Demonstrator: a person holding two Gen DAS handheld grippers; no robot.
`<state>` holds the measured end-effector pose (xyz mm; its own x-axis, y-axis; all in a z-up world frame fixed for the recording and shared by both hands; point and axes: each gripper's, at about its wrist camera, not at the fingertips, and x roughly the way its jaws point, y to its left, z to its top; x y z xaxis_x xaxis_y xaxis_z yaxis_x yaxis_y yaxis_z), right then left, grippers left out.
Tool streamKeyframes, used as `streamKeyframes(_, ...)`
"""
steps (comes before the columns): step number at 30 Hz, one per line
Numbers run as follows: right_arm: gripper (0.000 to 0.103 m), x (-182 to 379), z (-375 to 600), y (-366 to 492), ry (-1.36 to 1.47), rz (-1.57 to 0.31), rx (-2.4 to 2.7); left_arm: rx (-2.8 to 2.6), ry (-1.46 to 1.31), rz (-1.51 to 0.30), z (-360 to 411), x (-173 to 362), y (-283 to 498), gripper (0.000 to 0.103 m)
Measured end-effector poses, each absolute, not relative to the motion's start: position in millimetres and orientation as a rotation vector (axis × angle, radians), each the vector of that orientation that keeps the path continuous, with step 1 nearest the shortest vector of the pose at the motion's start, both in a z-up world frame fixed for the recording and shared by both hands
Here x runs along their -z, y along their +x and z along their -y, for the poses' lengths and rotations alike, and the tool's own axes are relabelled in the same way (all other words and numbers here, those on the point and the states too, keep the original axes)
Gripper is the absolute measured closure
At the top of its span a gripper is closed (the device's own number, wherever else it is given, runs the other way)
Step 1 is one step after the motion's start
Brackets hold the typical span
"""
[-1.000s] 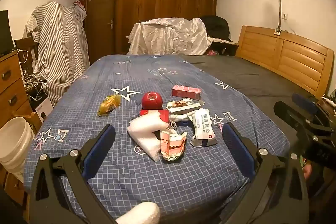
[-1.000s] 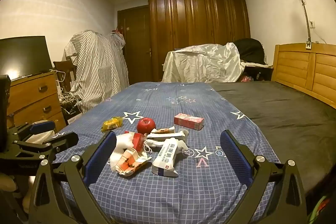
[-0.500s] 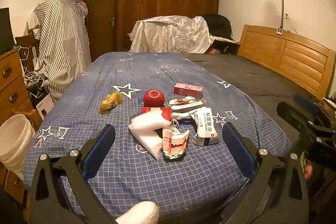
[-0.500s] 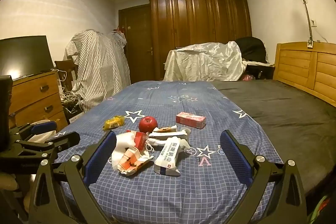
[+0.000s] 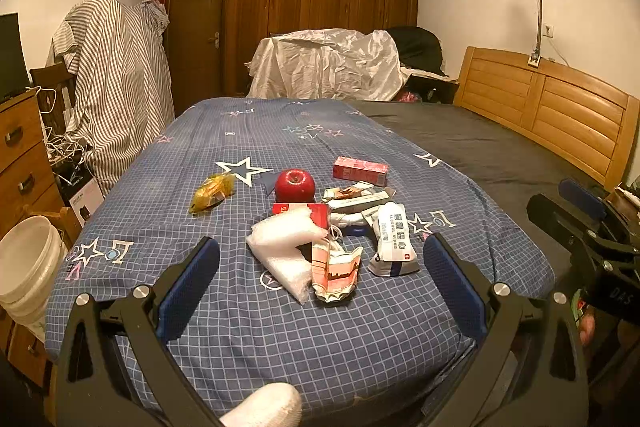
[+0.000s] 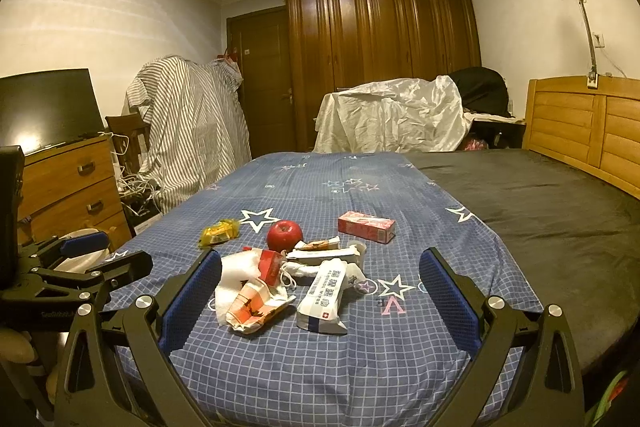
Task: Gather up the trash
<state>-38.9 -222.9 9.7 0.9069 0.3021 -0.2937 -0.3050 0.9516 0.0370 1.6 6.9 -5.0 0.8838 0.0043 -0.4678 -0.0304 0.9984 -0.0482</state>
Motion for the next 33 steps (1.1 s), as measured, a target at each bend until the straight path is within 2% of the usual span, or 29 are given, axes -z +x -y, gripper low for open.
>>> streamKeyframes(33,0.004,-10.2,215.3,-37.0,-0.011,-0.306,-0.336,-0.024,-0.064,-0.518,-14.4,5.7,6.2,0.005)
